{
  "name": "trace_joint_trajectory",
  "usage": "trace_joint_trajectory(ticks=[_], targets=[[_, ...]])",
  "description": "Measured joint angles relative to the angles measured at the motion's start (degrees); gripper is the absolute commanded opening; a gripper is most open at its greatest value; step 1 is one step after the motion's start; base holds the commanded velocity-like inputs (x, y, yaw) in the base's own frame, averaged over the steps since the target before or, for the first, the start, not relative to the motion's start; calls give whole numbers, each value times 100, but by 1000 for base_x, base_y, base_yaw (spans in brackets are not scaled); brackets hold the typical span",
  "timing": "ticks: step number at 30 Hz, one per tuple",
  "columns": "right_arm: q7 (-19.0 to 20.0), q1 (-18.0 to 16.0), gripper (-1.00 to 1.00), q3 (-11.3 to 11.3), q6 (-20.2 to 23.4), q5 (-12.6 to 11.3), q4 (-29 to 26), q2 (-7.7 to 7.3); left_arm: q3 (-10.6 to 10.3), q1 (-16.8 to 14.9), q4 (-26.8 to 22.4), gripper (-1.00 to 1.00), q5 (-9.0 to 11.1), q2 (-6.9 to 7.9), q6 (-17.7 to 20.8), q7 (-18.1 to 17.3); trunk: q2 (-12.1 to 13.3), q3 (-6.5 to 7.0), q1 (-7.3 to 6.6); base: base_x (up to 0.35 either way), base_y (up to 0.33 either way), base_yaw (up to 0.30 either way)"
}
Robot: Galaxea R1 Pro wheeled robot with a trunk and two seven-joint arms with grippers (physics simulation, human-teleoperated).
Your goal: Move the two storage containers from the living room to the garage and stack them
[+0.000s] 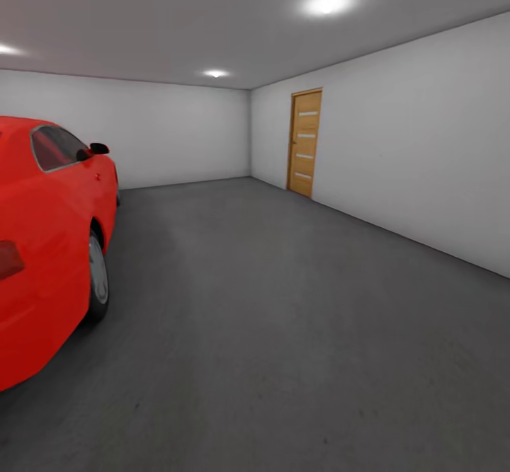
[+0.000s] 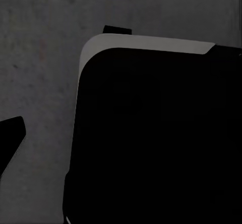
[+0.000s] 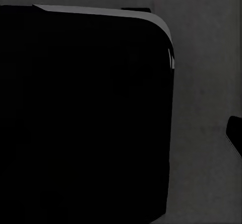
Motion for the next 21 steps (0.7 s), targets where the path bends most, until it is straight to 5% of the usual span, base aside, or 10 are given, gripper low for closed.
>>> trace_joint_trajectory(ticks=[21], targets=[[-1, 0, 100, -5, -3, -6, 4, 0, 0, 0, 0, 100, 0, 0, 0, 0, 0, 0, 0, 321, 0, 0]])
